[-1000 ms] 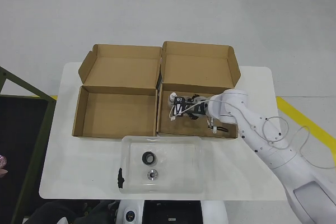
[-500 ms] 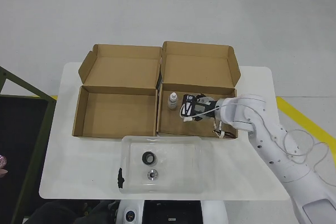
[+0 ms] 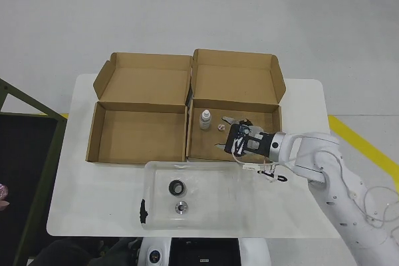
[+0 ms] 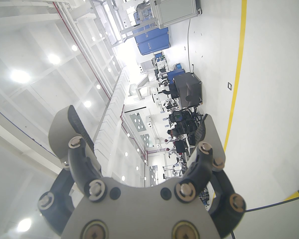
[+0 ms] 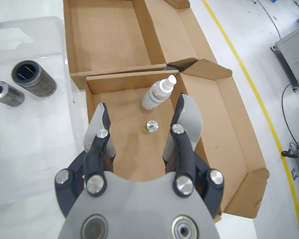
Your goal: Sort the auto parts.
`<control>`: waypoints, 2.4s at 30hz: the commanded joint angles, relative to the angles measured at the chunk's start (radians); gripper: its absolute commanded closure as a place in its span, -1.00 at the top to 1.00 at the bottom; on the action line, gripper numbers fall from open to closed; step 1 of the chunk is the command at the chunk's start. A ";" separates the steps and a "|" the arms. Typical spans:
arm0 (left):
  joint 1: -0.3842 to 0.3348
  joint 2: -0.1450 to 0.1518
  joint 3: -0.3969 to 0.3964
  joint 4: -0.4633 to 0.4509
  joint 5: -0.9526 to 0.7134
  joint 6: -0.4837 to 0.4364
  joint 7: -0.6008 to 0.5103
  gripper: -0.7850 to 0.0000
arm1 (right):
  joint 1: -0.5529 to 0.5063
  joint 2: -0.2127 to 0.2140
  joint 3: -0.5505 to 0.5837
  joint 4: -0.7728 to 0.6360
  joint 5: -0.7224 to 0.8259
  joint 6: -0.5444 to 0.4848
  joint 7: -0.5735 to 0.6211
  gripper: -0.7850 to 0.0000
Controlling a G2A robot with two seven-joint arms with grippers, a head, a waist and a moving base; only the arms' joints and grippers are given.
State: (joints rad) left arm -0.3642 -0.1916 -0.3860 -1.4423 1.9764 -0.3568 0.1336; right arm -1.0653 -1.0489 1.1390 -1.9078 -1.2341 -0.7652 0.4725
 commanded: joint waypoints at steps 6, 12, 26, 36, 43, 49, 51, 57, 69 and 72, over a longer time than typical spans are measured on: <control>0.000 0.000 0.000 0.000 0.000 0.000 0.000 1.00 | -0.080 0.007 -0.011 -0.072 -0.005 -0.019 -0.029 0.25; 0.000 0.000 0.000 0.000 0.000 0.000 0.000 1.00 | -0.087 0.000 -0.076 -0.061 -0.047 -0.027 -0.063 0.66; 0.000 0.000 0.000 0.000 0.000 0.000 0.000 1.00 | -0.058 -0.028 -0.258 -0.075 -0.135 -0.026 -0.079 0.65; 0.000 0.000 0.000 0.000 0.000 0.000 0.000 1.00 | -0.014 -0.057 -0.367 -0.011 -0.167 -0.004 -0.083 0.67; 0.000 0.000 0.000 0.000 0.000 0.000 0.000 1.00 | 0.026 -0.081 -0.436 0.025 -0.189 0.004 -0.081 0.58; 0.000 0.000 0.000 0.000 0.000 0.000 0.000 1.00 | 0.058 -0.101 -0.480 0.067 -0.198 0.011 -0.079 0.56; 0.000 0.000 0.000 0.000 0.000 0.000 0.000 1.00 | 0.068 -0.107 -0.489 0.086 -0.198 0.017 -0.082 0.55; 0.000 0.000 0.000 0.000 0.000 0.000 0.000 1.00 | 0.090 -0.123 -0.506 0.140 -0.189 0.031 -0.086 0.51; 0.000 0.000 0.000 0.000 0.000 0.000 0.000 1.00 | 0.116 -0.144 -0.512 0.218 -0.176 0.039 -0.089 0.53; 0.000 0.000 0.000 0.000 0.000 0.000 0.000 1.00 | 0.122 -0.149 -0.514 0.234 -0.174 0.041 -0.090 0.52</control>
State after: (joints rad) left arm -0.3642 -0.1917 -0.3860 -1.4423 1.9764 -0.3568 0.1336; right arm -0.9449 -1.1963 0.6259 -1.6786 -1.4085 -0.7255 0.3830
